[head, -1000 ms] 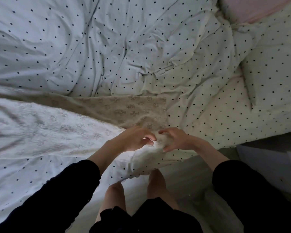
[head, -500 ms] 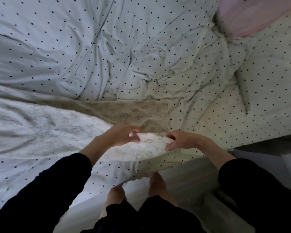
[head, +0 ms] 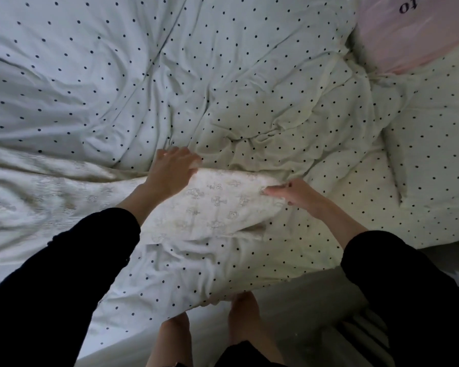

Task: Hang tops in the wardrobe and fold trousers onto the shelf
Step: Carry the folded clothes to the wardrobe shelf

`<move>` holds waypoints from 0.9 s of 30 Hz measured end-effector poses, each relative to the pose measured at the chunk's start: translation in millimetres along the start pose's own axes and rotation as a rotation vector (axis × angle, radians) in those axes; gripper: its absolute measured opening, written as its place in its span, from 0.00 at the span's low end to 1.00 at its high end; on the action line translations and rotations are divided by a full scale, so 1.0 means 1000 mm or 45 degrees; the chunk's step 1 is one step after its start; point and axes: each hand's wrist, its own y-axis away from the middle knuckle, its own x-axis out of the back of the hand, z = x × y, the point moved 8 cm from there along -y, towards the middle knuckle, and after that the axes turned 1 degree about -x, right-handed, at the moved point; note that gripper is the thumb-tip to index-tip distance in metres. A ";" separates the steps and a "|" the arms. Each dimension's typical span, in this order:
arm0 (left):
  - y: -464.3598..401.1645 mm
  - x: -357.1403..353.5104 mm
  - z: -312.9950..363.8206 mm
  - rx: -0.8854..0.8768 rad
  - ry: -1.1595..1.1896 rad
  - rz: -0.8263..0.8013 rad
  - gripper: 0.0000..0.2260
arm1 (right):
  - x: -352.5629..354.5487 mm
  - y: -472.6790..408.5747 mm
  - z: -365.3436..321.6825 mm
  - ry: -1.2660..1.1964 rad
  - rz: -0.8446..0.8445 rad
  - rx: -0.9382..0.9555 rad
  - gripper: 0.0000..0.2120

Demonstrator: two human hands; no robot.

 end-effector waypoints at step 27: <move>0.091 -0.140 0.091 -0.075 0.037 -0.009 0.30 | -0.046 -0.042 0.066 -0.007 0.040 -0.079 0.13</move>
